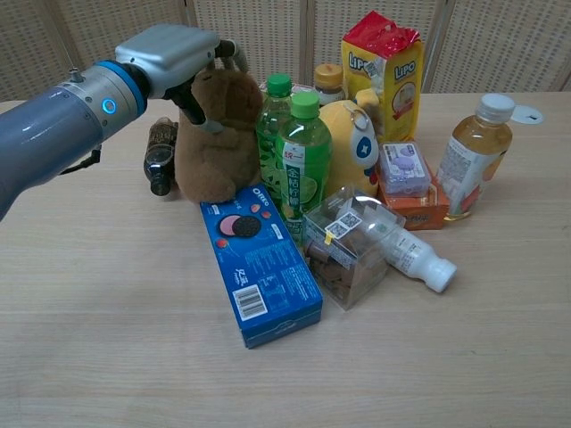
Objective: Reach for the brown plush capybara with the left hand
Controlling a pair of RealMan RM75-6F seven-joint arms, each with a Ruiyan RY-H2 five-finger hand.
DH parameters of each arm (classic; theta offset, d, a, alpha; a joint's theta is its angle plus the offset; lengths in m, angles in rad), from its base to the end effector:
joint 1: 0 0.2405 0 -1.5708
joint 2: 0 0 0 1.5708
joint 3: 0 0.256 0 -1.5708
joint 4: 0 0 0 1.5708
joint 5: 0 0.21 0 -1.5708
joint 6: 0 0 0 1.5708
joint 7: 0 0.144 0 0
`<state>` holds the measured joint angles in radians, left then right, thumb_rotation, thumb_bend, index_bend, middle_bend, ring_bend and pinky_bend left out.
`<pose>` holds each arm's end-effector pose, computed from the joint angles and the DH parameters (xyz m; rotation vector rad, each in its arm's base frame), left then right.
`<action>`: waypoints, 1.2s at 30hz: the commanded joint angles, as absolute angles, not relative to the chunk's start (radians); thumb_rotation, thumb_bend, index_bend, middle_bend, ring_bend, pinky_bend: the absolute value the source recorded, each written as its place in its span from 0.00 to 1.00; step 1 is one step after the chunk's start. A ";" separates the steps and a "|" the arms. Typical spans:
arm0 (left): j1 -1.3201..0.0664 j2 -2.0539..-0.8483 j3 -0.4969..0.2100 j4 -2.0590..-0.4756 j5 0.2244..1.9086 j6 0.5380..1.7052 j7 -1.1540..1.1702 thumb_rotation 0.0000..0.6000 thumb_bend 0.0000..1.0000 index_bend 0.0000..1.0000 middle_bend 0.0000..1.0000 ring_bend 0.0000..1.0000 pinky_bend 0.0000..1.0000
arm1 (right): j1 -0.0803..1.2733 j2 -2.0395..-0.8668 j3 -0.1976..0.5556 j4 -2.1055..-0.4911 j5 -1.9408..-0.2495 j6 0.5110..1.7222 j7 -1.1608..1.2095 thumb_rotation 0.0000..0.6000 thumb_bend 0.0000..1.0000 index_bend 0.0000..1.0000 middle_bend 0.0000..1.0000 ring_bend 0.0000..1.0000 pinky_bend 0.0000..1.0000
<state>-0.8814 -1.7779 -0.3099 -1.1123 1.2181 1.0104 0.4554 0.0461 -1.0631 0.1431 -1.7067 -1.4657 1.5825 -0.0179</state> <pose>-0.0965 0.4027 -0.0339 -1.7837 -0.5699 -0.9882 -0.2943 -0.1852 0.1961 1.2284 -0.8127 0.9987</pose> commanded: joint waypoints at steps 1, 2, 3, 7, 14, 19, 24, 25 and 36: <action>-0.876 -1.775 -0.301 -1.124 1.216 1.026 0.470 1.00 0.01 0.81 0.97 0.98 0.99 | 0.045 -1.062 0.142 -1.709 -1.469 1.585 -0.018 1.00 0.00 0.00 0.00 0.00 0.00; -0.874 -1.769 -0.301 -1.131 1.211 1.028 0.478 1.00 0.02 0.83 0.99 1.00 1.00 | 0.045 -1.062 0.142 -1.709 -1.471 1.585 -0.018 1.00 0.00 0.00 0.00 0.00 0.00; -0.871 -1.761 -0.300 -1.143 1.207 1.032 0.486 1.00 0.02 0.84 1.00 1.00 1.00 | 0.045 -1.062 0.141 -1.710 -1.472 1.584 -0.019 1.00 0.00 0.00 0.00 0.00 0.00; -0.858 -1.728 -0.303 -1.197 1.197 1.054 0.500 1.00 0.03 0.86 1.00 1.00 1.00 | 0.045 -1.063 0.139 -1.711 -1.474 1.585 -0.024 1.00 0.00 0.00 0.00 0.00 0.00; -0.840 -1.623 -0.327 -1.393 1.217 1.117 0.516 1.00 0.03 0.87 1.00 1.00 1.00 | 0.046 -1.066 0.138 -1.712 -1.478 1.586 -0.032 1.00 0.00 0.00 0.00 0.00 0.00; -0.836 -1.522 -0.363 -1.590 1.229 1.163 0.571 1.00 0.03 0.88 1.00 1.00 1.00 | 0.045 -1.069 0.134 -1.715 -1.485 1.587 -0.038 1.00 0.00 0.00 0.00 0.00 0.00; -0.837 -1.421 -0.417 -1.753 1.216 1.201 0.642 1.00 0.03 0.88 1.00 1.00 1.00 | 0.043 -1.068 0.132 -1.721 -1.493 1.593 -0.039 1.00 0.00 0.00 0.00 0.00 0.00; -0.837 -1.402 -0.426 -1.777 1.209 1.205 0.654 1.00 0.03 0.88 1.00 1.00 1.00 | 0.043 -1.068 0.132 -1.722 -1.493 1.594 -0.039 1.00 0.00 0.00 0.00 0.00 0.00; -0.827 -1.232 -0.486 -1.934 1.161 1.247 0.710 1.00 0.03 0.88 1.00 1.00 1.00 | 0.043 -1.068 0.128 -1.727 -1.501 1.594 -0.046 1.00 0.00 0.00 0.00 0.00 0.00</action>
